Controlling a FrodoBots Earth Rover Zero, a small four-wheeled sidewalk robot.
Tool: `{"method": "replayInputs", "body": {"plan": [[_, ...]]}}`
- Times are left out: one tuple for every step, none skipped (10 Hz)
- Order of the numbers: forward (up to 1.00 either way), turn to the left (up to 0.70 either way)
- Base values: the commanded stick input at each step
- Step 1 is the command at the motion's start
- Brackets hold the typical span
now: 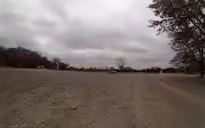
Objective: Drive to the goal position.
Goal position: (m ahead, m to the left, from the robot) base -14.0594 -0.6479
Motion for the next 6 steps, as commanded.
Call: {"method": "replayInputs", "body": {"plan": [[0.70,0.01],[0.70,0.01],[0.70,0.01],[0.70,0.01],[0.70,0.01],[0.70,0.01]]}}
